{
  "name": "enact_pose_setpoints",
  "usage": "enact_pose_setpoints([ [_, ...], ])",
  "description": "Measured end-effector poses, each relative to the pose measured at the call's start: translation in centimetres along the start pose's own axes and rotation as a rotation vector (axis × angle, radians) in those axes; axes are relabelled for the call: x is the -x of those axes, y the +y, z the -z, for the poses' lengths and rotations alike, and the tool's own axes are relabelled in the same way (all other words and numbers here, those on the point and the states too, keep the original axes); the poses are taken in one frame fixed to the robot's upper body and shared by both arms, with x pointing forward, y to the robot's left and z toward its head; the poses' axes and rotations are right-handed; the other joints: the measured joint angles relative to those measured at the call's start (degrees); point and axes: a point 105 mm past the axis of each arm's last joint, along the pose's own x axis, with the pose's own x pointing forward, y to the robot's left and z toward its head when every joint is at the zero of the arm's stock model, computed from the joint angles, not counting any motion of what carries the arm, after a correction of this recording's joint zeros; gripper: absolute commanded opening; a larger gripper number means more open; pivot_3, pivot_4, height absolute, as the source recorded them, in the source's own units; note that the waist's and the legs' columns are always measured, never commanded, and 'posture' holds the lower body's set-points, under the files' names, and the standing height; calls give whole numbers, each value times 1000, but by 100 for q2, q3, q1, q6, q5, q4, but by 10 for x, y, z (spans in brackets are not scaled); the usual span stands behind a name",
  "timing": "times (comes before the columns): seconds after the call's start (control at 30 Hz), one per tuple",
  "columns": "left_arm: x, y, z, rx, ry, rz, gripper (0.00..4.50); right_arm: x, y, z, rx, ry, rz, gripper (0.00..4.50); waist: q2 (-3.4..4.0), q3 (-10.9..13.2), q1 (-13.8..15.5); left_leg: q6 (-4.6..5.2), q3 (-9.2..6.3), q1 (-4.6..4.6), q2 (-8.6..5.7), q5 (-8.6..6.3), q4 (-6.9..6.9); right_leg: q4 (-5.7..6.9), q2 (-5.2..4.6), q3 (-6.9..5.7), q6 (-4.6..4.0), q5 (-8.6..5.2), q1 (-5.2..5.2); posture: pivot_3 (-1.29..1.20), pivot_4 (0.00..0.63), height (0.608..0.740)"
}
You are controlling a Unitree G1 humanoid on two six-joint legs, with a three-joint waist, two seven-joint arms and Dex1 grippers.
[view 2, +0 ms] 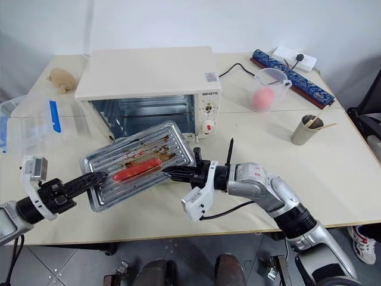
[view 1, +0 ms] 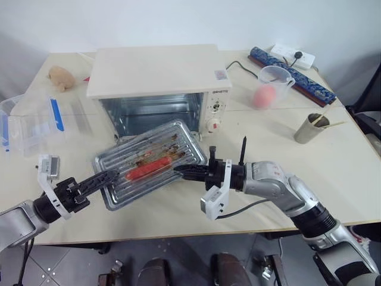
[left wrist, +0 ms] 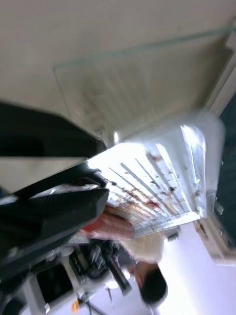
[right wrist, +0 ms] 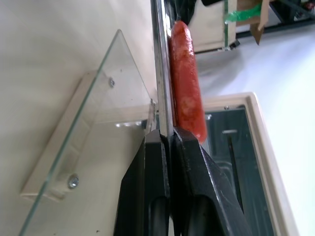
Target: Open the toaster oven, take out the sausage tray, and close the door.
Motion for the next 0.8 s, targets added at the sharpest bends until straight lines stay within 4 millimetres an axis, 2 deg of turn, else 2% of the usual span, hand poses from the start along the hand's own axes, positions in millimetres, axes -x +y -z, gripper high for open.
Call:
enact_pose_setpoints([
  [0.07,-1,-2,0,12,-2,16,45,1,1,1,-20,-5,-1,0,0,0,-1,0,0,0,0,0,0,0,0,0,0,0,0,0,150,740],
  [0.47,-3,2,3,77,16,7,35,0,0,4,-83,-34,-36,0,0,0,-3,0,-1,0,0,0,0,0,0,0,0,0,0,0,150,740],
  [0.63,-5,6,7,123,32,-17,32,0,3,6,-178,-34,-77,0,0,0,-3,0,-2,1,0,0,1,0,0,1,0,0,2,0,150,740],
  [0.73,-6,12,11,165,32,-35,32,-2,3,7,-254,-38,-85,829,1,0,-7,0,-3,0,0,0,1,-1,0,1,0,0,2,0,150,740],
  [0.8,-7,13,13,187,34,-32,31,-4,0,5,-284,-56,-67,1534,1,1,-6,0,-5,0,1,0,1,0,0,0,0,0,2,0,150,740],
])
